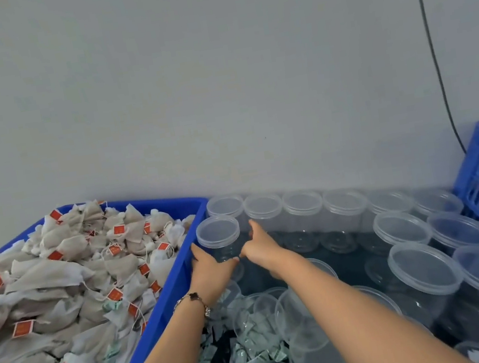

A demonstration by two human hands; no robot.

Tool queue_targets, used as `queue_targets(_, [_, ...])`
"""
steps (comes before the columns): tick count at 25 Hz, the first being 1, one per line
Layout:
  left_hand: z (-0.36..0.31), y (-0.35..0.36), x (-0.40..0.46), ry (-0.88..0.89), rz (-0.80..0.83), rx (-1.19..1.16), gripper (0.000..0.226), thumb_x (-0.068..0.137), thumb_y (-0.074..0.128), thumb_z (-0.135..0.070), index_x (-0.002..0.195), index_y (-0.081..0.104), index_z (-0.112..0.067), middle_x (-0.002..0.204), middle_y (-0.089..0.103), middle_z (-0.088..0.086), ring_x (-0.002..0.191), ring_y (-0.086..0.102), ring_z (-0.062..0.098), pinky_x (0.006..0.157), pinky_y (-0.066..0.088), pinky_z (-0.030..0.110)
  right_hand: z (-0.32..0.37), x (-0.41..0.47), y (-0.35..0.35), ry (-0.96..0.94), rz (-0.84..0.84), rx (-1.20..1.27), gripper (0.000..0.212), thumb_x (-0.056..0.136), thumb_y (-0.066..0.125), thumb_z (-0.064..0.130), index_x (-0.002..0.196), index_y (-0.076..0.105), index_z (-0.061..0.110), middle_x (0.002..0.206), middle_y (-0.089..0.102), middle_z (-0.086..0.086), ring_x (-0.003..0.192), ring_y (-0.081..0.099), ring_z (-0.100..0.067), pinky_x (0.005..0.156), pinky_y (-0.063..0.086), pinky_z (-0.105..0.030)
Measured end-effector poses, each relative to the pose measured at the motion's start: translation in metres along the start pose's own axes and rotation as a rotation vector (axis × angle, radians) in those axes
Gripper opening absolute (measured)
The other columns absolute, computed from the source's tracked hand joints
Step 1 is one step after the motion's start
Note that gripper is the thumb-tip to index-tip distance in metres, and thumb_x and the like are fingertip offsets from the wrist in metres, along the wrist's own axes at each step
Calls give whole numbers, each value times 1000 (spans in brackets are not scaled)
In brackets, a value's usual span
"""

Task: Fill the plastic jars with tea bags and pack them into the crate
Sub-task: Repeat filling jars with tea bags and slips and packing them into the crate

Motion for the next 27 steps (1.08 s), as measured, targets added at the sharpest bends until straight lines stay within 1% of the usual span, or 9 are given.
queue_targets(4, [0,1,5,61,-23,-45,102,81,73,-12,150,-2,-11,154,18,12,139,26,28,106,31,35,1,0,9,0,36,14,87,83,46,-3,151,2,29,156,20,-3,142,22,-26,111,30,-43])
queue_targets(6, [0,1,9,73,-15,-77,98,79,73,-8,150,5,-10,151,26,12,137,31,28,111,32,39,4,-1,10,-5,39,14,85,84,45,-3,151,4,28,156,21,-3,142,21,-26,112,29,-42])
queue_targets(9, [0,2,13,84,-8,-108,96,75,75,-6,149,13,-9,148,32,11,134,35,27,111,34,42,6,-5,11,2,38,-1,83,86,47,-1,152,4,26,157,20,-4,143,20,-28,113,27,-43])
queue_targets(12, [-1,4,15,86,-15,-94,99,75,76,-6,149,10,-9,148,29,13,134,34,29,110,34,42,4,-4,8,26,42,-21,87,87,49,0,152,-2,25,157,16,-6,143,19,-29,113,26,-43])
queue_targets(14, [0,4,19,91,-35,-86,96,76,75,-5,147,11,-7,145,32,14,131,37,29,104,37,37,3,-1,7,33,44,-31,88,86,49,-2,152,-4,25,158,15,-7,143,19,-30,113,27,-42])
queue_targets(17, [1,6,24,96,-68,-94,89,74,76,-3,142,19,-4,137,40,14,125,43,28,93,40,31,8,3,10,0,49,-18,79,86,49,-2,151,14,25,154,26,-7,139,28,-30,111,32,-45])
queue_targets(20, [2,6,30,78,-92,-113,85,73,78,-8,140,25,-3,134,45,16,121,48,29,99,45,41,17,3,13,-57,48,12,58,86,48,0,139,40,22,139,48,-7,126,45,-27,105,41,-46])
queue_targets(24, [-2,9,31,36,-85,-126,97,72,81,-15,144,17,-4,140,38,17,125,43,32,101,40,41,27,-6,0,-96,39,2,56,86,45,0,137,43,22,137,51,-5,124,47,-26,103,42,-43])
queue_targets(27, [-17,7,23,108,-91,-123,97,70,82,-15,143,20,-5,141,37,16,124,44,31,96,40,37,35,-26,-13,-122,28,26,56,87,43,0,137,43,24,138,50,-2,115,50,-20,84,45,-26])
Point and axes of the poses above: each hand's wrist, its own x-axis towards the middle knuckle, its own y-axis out of the palm, z = x × y, the point moved 8 cm from there along x, towards the middle knuckle
